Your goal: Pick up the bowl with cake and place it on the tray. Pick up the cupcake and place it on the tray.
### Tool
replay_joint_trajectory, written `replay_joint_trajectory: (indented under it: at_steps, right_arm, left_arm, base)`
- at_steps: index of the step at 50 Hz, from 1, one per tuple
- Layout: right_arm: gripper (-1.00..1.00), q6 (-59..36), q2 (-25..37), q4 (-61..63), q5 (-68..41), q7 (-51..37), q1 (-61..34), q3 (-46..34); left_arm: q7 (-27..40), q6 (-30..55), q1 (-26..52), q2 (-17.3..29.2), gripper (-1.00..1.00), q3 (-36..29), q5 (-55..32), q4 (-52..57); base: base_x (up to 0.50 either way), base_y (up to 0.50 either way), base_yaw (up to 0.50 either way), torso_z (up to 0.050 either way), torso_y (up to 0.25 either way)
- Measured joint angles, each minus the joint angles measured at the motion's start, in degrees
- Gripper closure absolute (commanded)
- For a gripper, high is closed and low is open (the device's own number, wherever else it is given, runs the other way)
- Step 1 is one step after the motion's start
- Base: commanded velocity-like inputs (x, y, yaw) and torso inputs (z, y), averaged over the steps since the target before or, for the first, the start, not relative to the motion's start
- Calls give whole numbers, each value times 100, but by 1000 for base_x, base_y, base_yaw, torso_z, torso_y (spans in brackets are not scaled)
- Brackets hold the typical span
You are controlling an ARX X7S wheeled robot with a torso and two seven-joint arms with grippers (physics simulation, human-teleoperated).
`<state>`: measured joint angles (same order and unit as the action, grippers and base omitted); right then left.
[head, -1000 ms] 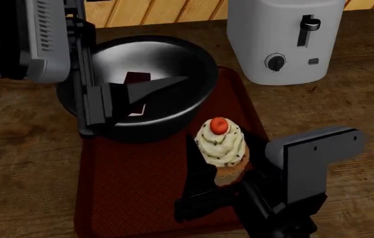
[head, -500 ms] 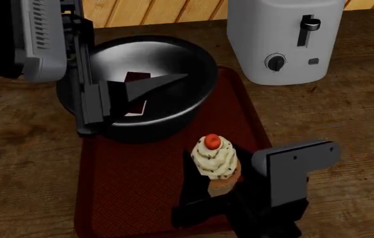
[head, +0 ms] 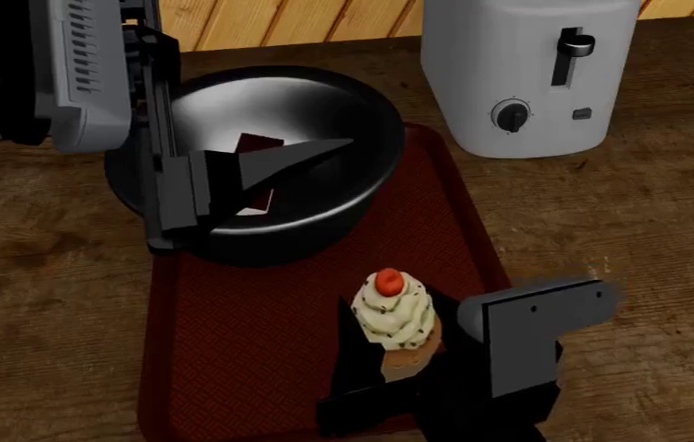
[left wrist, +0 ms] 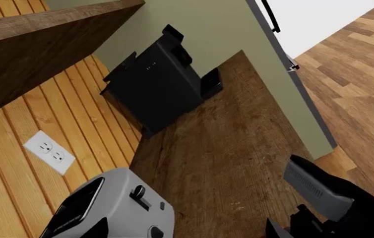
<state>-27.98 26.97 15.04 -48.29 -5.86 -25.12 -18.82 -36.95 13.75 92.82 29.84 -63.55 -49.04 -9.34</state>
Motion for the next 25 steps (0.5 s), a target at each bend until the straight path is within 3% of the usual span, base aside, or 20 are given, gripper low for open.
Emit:
replay_joint_trajectory:
  at_steps: [14,15,25]
  right_arm:
    - [100,58,-27,-116,58,39,19,-55]
    - [-100,60,-28,-123,64,40,18,-59]
    - [-100,77,-40,-173,235,104,-3,-119]
  left_arm:
    - [-2,-12,-4,-13,-100,16,10,-14]
    - [-4,-16,-6,-16,-100,17,11,-21]
    - [44,-15,-19,11,-100,40,14,14]
  base:
    - [0,0,0,0,0]
    - [0,0,0,0,0]
    - [0,0,0,0,0]
